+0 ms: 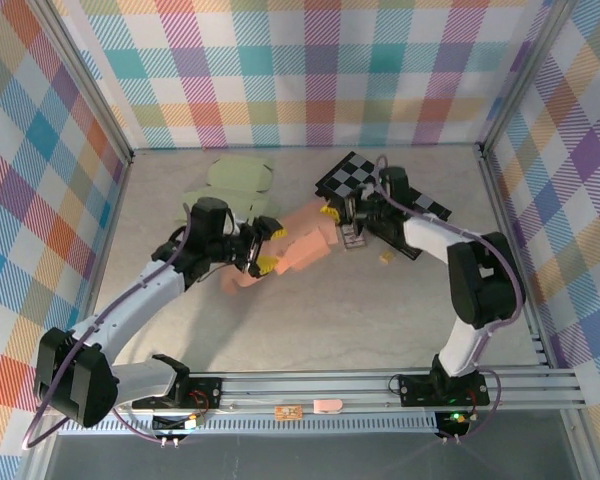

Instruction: Fold the paper box

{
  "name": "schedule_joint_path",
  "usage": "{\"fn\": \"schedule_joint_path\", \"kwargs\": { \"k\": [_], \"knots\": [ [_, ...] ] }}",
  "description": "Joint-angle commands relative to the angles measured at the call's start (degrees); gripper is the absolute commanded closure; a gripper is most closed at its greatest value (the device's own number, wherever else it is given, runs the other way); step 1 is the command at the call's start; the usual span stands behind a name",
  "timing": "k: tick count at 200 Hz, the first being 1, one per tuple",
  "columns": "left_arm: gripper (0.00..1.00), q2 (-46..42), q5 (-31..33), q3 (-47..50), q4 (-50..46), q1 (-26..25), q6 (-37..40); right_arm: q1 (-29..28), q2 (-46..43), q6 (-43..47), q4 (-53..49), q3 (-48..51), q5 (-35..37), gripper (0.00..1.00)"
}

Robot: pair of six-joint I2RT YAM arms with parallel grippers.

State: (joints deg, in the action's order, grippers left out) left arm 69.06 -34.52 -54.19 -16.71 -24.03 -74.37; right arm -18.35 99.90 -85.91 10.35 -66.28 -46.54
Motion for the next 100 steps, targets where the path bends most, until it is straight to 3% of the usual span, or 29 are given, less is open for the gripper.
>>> {"fn": "schedule_joint_path", "kwargs": {
  "k": [1, 16, 38, 61, 84, 100],
  "knots": [
    [0.1, -0.2, 4.4, -10.9, -15.9, 2.3, 11.1, -0.1, -6.8, 10.0, -24.9, -13.3, 10.6, 1.0],
    [0.09, 1.1, 10.9, -18.7, -25.5, 2.6, 16.6, -0.1, -8.4, 12.0, -34.7, -20.3, 18.7, 1.0],
    [0.13, 2.5, 16.7, -26.0, -29.2, 2.6, 21.3, -0.4, -11.2, 14.0, -46.8, -28.3, 31.6, 1.0],
    [0.23, 5.8, 15.0, -31.1, -28.0, 2.3, 25.8, -3.2, -13.3, 14.7, -65.3, -39.3, 51.4, 1.0],
    [0.29, 9.5, 12.8, -36.3, -28.2, -0.2, 32.5, -10.4, -12.8, 11.4, -76.8, -48.3, 70.5, 1.0],
    [0.31, 11.1, 14.5, -38.3, -29.4, -2.7, 38.6, -13.6, -8.7, 4.8, -83.4, -52.7, 75.4, 1.0]
  ]
}}
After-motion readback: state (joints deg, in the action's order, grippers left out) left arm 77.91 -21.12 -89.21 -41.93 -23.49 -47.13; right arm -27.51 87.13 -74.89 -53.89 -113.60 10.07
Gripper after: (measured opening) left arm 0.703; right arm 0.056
